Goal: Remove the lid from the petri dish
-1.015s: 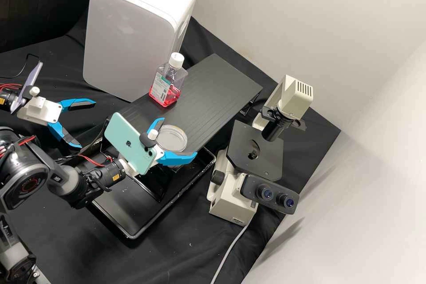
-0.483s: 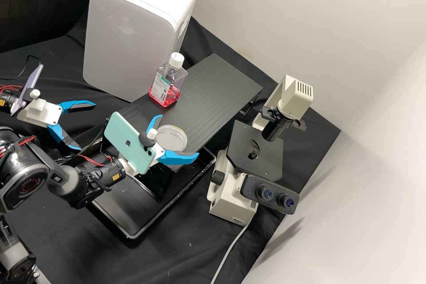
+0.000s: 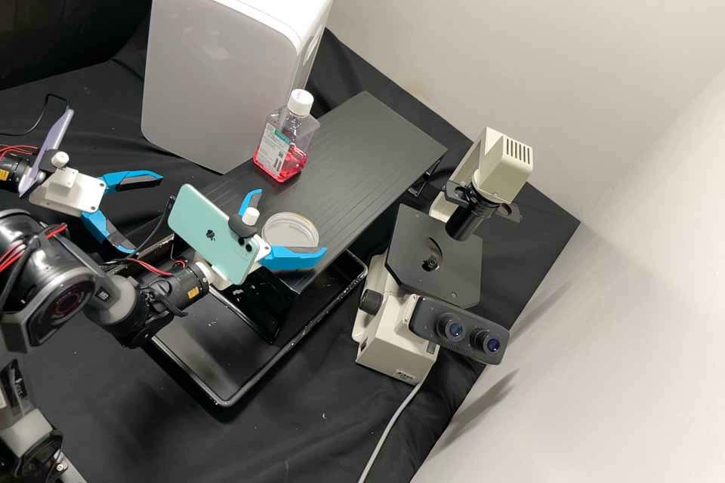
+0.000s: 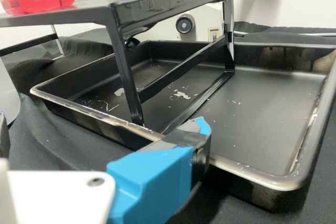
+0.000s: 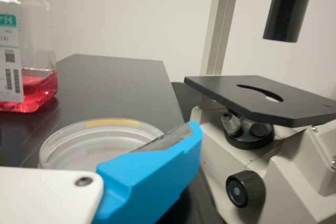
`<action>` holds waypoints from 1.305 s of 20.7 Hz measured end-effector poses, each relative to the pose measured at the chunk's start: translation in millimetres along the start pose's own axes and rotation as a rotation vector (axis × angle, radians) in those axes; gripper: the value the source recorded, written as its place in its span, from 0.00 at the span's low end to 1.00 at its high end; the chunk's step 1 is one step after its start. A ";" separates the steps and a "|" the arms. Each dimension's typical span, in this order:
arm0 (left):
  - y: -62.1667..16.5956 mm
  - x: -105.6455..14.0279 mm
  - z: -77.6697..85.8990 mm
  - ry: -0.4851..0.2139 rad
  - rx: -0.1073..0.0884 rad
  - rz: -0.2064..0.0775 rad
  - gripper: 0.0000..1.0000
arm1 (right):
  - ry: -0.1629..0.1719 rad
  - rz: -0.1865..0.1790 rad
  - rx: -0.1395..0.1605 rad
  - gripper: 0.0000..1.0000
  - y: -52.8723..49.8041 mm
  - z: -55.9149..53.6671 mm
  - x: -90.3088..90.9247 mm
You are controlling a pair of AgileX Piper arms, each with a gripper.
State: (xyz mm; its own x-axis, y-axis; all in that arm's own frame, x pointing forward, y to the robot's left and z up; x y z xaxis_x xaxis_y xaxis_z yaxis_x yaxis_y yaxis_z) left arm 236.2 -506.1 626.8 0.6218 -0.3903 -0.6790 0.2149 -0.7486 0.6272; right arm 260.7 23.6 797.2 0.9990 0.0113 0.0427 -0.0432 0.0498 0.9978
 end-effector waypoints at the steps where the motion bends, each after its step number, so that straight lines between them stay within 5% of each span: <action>1: 0.0 0.0 0.0 0.000 0.000 0.000 1.00 | -0.007 0.000 0.001 1.00 -1.5 0.6 0.5; 8: 0.1 0.8 -0.3 0.000 0.000 0.001 1.00 | -0.016 0.006 -0.006 1.00 -1.3 1.5 1.7; 15: -1.3 1.2 -0.5 0.001 -0.002 0.000 1.00 | -0.025 0.061 -0.004 1.00 13.5 4.0 -4.2; 27: -2.1 1.5 -0.3 -0.001 -0.004 0.003 1.00 | -0.025 0.039 -0.005 1.00 7.7 4.0 -3.3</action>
State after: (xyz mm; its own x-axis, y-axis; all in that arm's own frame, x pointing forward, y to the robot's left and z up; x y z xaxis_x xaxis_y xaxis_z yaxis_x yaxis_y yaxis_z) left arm 236.9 -504.9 624.6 0.6214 -0.3937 -0.6774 0.2156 -0.7453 0.6309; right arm 257.2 20.0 805.0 0.9965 -0.0114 0.0826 -0.0819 0.0551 0.9951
